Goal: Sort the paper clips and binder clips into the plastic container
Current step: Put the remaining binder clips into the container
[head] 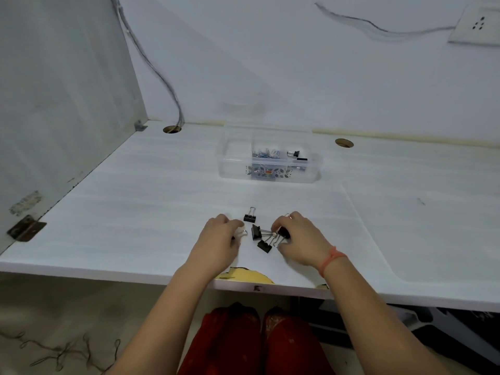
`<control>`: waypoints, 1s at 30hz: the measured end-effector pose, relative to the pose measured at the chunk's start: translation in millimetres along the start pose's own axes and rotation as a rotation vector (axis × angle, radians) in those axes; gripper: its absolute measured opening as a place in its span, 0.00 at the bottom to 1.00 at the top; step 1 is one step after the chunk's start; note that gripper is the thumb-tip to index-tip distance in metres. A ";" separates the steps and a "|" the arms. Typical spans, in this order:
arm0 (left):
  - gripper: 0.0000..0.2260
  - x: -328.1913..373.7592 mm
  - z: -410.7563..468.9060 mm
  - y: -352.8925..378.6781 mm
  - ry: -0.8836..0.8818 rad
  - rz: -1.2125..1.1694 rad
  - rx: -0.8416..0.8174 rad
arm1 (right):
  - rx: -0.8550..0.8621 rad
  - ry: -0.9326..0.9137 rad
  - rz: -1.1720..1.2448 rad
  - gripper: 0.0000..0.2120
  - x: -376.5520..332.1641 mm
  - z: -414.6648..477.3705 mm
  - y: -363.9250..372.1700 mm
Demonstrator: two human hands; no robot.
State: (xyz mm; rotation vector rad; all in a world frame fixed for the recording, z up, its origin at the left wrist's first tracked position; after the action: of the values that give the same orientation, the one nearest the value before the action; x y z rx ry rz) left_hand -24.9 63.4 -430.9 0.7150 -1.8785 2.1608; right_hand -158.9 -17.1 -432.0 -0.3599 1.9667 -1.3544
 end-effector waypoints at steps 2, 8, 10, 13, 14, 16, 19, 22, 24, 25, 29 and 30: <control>0.17 -1.7 -3.2 -2.5 -0.065 -0.059 0.050 | 0.032 0.048 0.025 0.15 7.9 -2.1 -5.4; 0.14 -13.7 -19.8 13.6 -0.542 -1.297 0.086 | 0.048 0.073 0.068 0.10 18.8 -7.9 -10.3; 0.12 -7.9 -19.4 22.6 -0.627 -1.669 0.088 | 0.049 0.039 0.049 0.11 16.2 -8.6 -9.4; 0.11 -3.9 -12.4 23.8 -0.622 -1.755 0.076 | 0.107 0.004 -0.052 0.17 11.9 -8.4 -10.1; 0.09 -4.5 -9.1 21.6 -0.588 -1.629 0.066 | 0.142 0.004 -0.055 0.17 12.2 -8.3 -11.1; 0.08 -6.7 1.0 11.2 -0.474 -1.164 0.054 | 0.202 0.049 0.062 0.15 19.3 -8.8 -15.0; 0.10 11.5 24.0 3.5 -0.213 -0.453 -0.019 | 0.197 0.233 0.846 0.08 46.5 -10.4 -11.9; 0.11 28.2 38.6 8.5 -0.128 -0.045 -0.081 | 0.122 0.323 1.599 0.05 46.1 -17.5 1.0; 0.11 35.4 45.0 8.1 -0.101 0.056 -0.075 | 0.077 0.327 1.793 0.05 42.5 -19.8 7.1; 0.10 37.6 47.1 7.9 -0.093 0.084 -0.084 | 0.064 0.327 1.828 0.06 41.6 -20.0 10.5; 0.09 36.0 48.0 7.0 -0.065 0.150 -0.103 | 0.091 0.378 1.732 0.09 45.1 -19.0 18.0; 0.09 35.6 45.5 6.4 -0.052 0.159 -0.099 | 0.099 0.377 1.629 0.09 45.4 -18.5 17.5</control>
State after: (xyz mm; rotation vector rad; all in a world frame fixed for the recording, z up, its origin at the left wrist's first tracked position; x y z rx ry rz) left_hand -48.0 12.2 -416.1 0.6283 -2.1192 2.1418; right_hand -201.0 -23.5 -462.0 1.3569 1.5666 -0.3650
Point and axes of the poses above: each hand's wrist, its own z-axis towards the middle knuckle, its own y-axis out of the palm, x = y × z, the point moved 9 cm from there along z, towards the middle knuckle, and after that the axes turned 7 degrees about -x, right-handed, at the moved point
